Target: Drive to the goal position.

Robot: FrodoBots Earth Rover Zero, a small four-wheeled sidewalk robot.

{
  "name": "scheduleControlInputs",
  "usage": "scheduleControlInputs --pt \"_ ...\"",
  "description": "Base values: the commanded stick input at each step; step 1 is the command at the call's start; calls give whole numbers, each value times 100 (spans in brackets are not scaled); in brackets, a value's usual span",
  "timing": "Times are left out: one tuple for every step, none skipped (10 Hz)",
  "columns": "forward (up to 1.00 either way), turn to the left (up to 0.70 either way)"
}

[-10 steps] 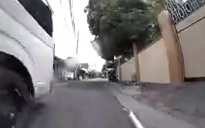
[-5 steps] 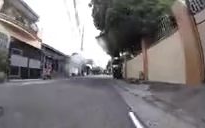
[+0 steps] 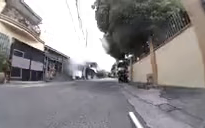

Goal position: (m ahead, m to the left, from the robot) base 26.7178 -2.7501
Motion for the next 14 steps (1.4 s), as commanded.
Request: scheduleControlInputs --pt "85 0" --pt "85 0" --pt "85 0" --pt "85 0" --pt "85 0" --pt "85 0" --pt "85 0" --pt "85 0" --pt "85 0" --pt "85 0" --pt "85 0" --pt "85 0" --pt "85 0" --pt "85 0"
